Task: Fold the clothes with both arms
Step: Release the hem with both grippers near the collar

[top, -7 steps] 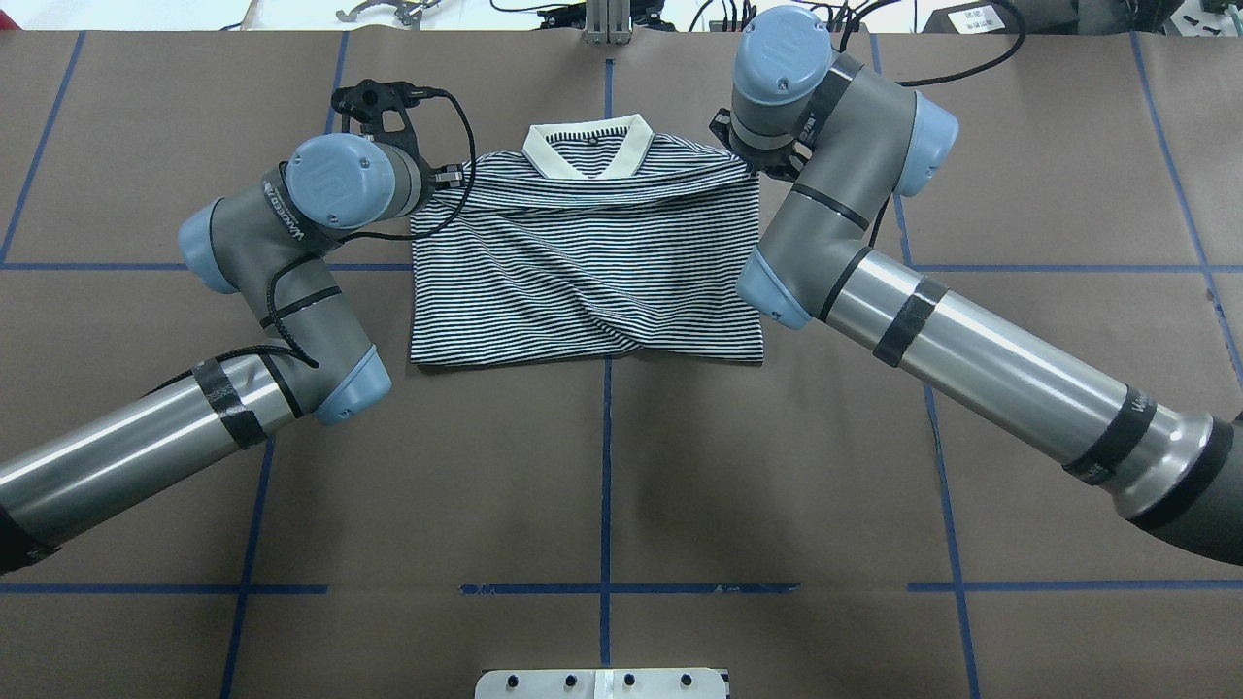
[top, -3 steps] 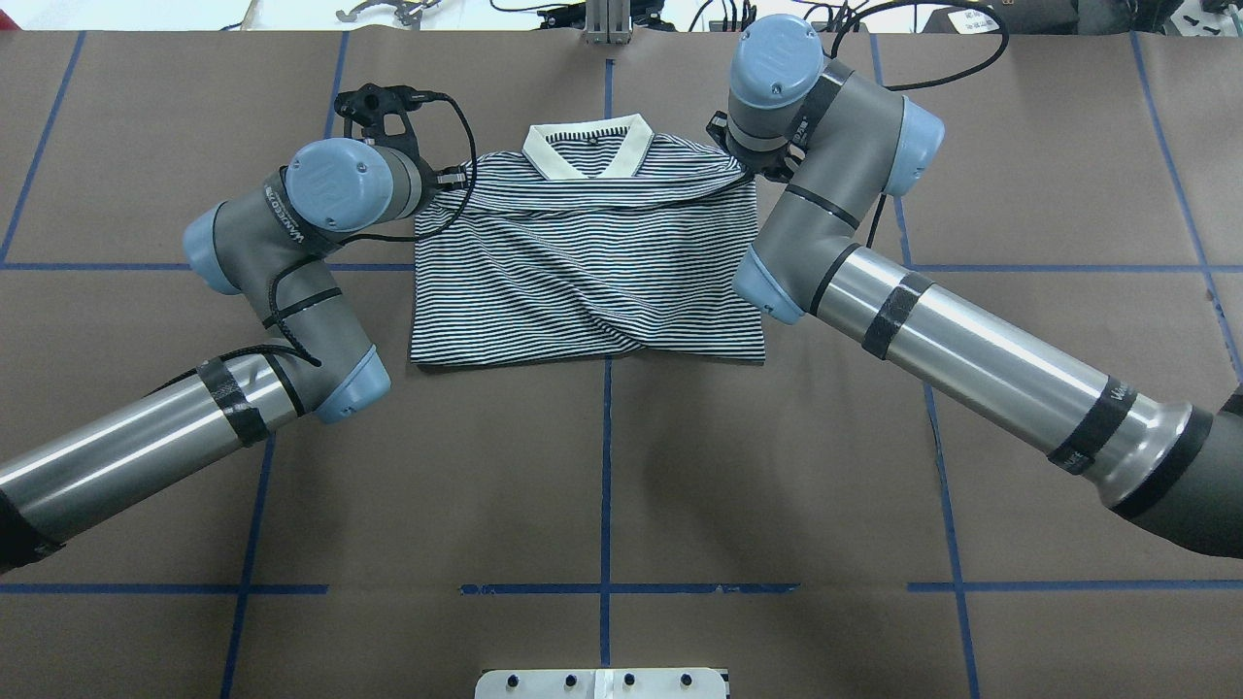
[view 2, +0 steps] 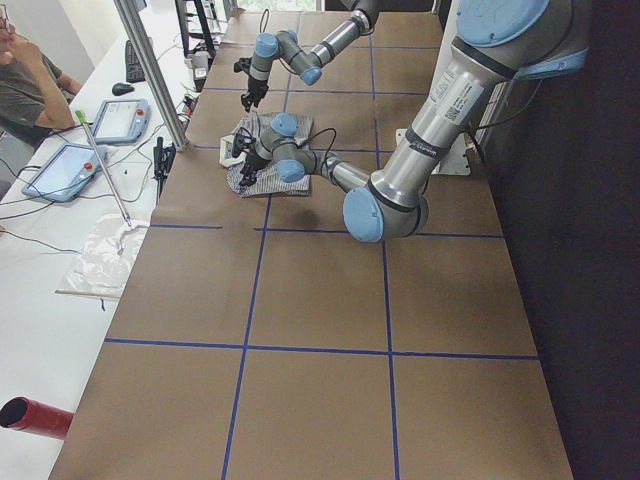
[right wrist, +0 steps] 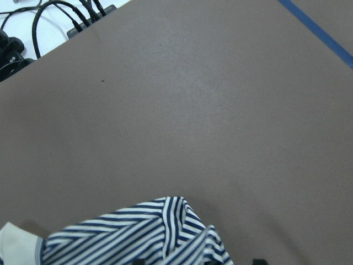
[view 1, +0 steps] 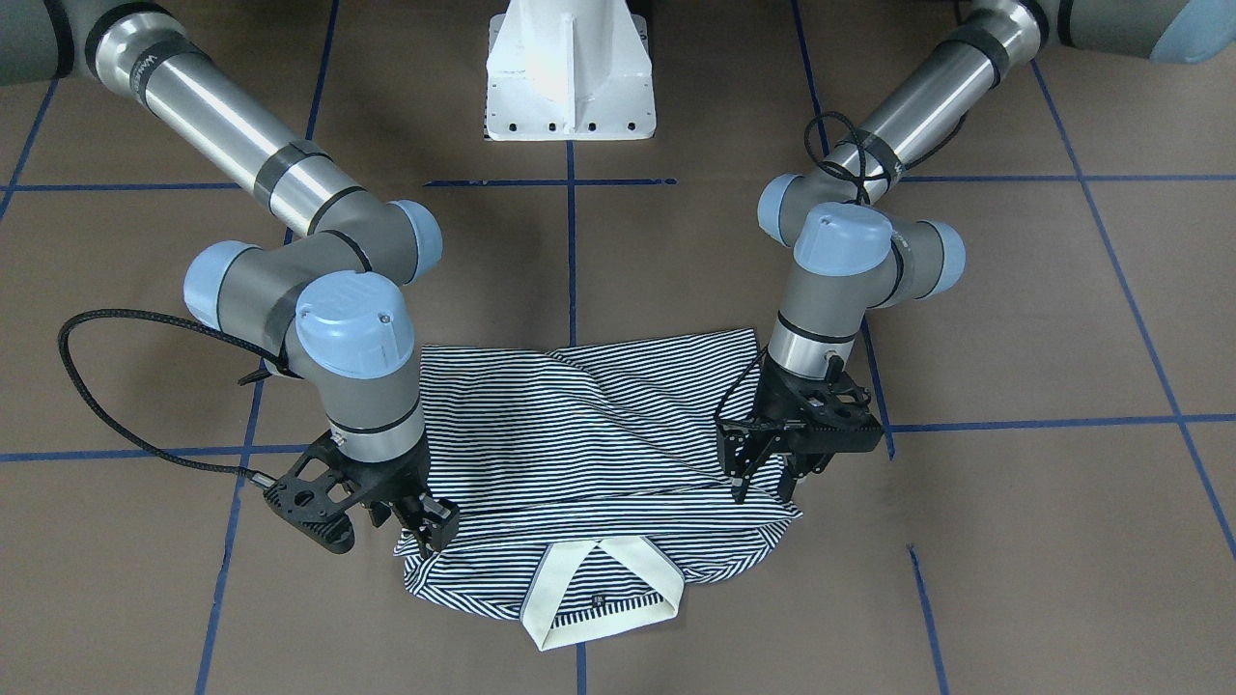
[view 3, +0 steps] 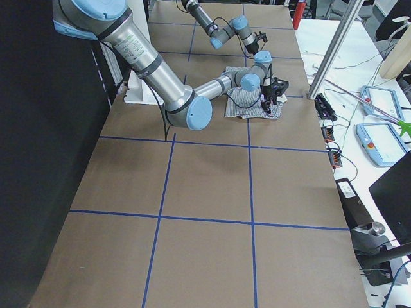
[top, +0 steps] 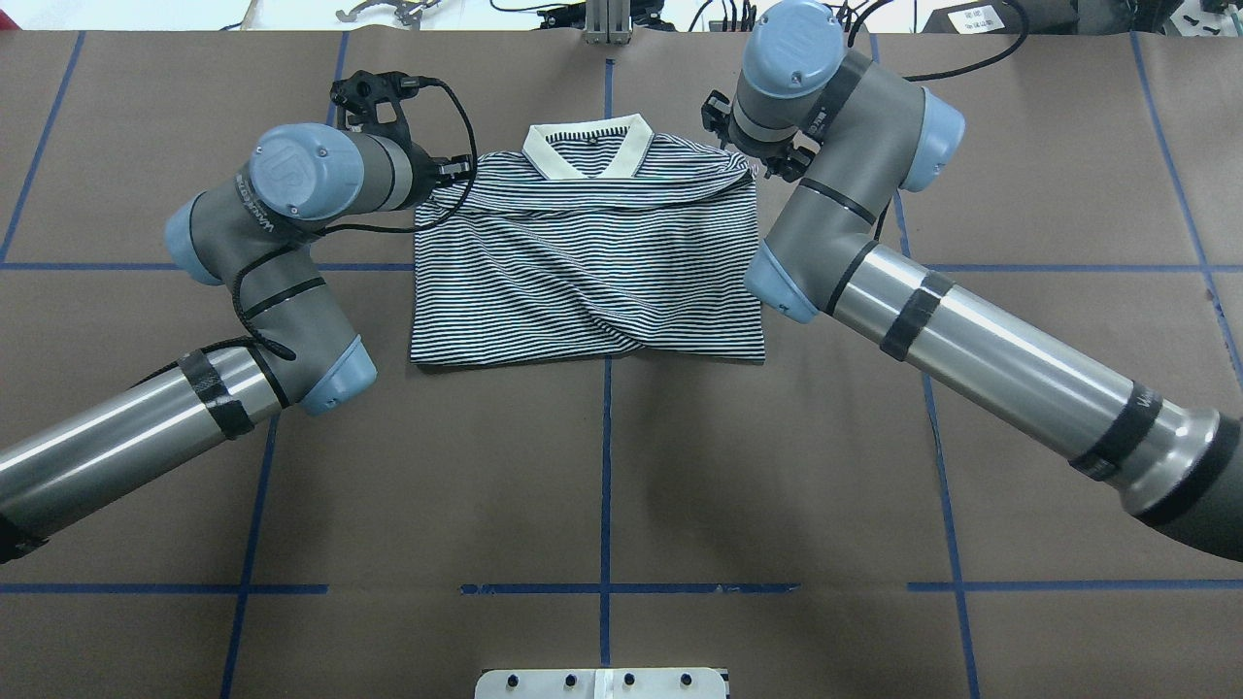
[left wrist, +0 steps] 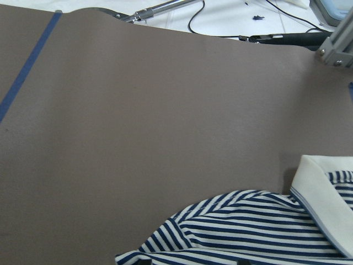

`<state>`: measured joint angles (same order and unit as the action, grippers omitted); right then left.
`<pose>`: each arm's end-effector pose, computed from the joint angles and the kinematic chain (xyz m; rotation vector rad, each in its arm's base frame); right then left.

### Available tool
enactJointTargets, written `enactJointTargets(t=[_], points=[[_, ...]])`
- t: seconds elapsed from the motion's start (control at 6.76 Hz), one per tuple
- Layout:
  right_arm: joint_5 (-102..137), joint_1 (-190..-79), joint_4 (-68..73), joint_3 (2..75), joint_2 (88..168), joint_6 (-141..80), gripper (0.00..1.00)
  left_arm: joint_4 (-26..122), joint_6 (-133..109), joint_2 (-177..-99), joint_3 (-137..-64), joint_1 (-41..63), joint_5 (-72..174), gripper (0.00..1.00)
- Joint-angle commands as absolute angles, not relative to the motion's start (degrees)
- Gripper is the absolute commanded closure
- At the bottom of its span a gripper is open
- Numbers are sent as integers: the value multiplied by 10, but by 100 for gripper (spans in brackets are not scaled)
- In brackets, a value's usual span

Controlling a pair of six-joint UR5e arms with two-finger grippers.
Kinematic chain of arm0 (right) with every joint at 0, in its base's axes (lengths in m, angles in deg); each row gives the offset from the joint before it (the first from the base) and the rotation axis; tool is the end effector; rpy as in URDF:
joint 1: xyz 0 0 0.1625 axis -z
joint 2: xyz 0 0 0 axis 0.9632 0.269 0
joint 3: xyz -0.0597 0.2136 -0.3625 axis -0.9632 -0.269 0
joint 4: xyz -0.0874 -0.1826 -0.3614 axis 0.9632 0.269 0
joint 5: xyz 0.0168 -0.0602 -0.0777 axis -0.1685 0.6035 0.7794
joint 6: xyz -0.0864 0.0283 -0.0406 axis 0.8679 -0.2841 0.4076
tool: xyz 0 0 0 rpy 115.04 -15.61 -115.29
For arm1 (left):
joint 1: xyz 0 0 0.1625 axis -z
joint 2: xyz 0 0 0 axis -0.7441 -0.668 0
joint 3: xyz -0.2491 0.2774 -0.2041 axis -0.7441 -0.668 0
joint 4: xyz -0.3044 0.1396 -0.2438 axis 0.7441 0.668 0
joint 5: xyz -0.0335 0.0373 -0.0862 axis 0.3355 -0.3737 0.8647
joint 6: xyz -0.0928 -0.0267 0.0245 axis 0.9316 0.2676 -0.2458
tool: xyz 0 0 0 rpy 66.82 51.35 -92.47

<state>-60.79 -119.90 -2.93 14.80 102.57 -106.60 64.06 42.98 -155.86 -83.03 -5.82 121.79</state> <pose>-0.4798 -0.6505 0.2926 0.1083 -0.7982 0.7145 0.4742 -0.6053 0.3203 0.5403 0.9663 -0.3213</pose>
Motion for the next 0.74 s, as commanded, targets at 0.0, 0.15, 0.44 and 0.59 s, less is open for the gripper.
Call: enactJointTargets(t=[0.0,0.15,0.44,0.59], points=[[-630,-1157,-31,315,1165,-1087,17,643,432,-1532,-865,-56,1232,38],[-621,-1128,-34,327,1184,-1134,17,644,431,-1531,-865,-57,1232,38],[-590,-1095,-26,357,1192,-1177,17,643,433,-1531,-865,-58,1230,38],[-588,-1086,-27,363,1198,-1177,16,643,431,-1531,-865,-58,1229,38]])
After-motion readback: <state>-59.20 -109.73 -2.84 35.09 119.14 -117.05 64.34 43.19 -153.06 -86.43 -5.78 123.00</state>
